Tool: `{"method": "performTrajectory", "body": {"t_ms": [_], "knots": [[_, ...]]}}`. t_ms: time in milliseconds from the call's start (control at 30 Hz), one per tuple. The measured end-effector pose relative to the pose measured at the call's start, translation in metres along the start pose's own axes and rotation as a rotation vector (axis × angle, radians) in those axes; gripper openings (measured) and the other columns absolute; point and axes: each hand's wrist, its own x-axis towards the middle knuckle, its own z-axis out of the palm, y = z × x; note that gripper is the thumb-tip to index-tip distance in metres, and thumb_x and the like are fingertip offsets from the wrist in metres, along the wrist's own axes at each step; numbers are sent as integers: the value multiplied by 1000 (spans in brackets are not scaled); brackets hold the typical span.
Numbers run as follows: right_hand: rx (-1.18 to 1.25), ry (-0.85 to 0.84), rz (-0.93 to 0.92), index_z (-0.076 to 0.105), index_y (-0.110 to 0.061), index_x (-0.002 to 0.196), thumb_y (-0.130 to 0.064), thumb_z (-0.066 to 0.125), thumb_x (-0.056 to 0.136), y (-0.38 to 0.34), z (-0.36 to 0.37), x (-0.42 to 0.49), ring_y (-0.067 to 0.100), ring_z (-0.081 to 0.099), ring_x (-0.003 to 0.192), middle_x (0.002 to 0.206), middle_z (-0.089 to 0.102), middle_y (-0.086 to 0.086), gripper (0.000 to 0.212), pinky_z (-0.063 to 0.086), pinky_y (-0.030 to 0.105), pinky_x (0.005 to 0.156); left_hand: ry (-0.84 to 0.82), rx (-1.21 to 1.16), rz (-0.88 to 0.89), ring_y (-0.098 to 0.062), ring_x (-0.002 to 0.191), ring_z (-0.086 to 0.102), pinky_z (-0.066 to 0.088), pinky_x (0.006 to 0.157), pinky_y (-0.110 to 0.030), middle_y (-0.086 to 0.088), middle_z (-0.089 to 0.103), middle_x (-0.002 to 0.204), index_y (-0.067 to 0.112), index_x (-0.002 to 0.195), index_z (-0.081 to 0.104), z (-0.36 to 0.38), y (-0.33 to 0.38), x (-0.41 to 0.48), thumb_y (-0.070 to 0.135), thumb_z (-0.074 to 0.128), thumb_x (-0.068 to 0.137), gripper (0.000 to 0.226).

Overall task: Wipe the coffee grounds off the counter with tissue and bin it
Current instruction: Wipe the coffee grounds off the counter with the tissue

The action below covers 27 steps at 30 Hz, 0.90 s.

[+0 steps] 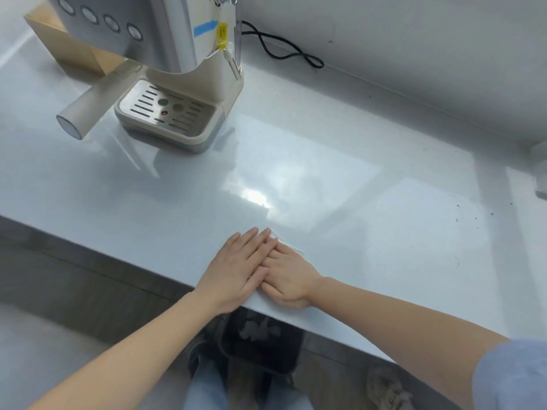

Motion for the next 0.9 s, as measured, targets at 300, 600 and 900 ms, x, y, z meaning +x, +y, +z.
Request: {"method": "performTrajectory", "body": {"t_ms": [300,600,900], "knots": [[83,38,51,44,-12,140,-29,33,99,-37,18,-71,22,31,141,144,49,3,46,5,38,120,-44,-1,52,-11,146,7,0,117,-31,9,13,158,28,150,15,32,56,-36,42,20,99,53],[160,77,50,43,-19,141,-23,41,100,-51,27,-122,14,26,143,145,48,-4,41,9,33,121,-138,-53,83,2,144,-9,-7,118,-30,18,-1,159,32,151,3,46,96,-55,54,13,97,59],[840,93,372,29,-55,140,-47,23,102,-81,-7,-143,-7,26,138,146,33,-34,39,18,18,115,-38,-490,-155,13,126,34,32,110,-25,30,42,138,45,139,30,24,112,-75,61,33,87,54]]}}
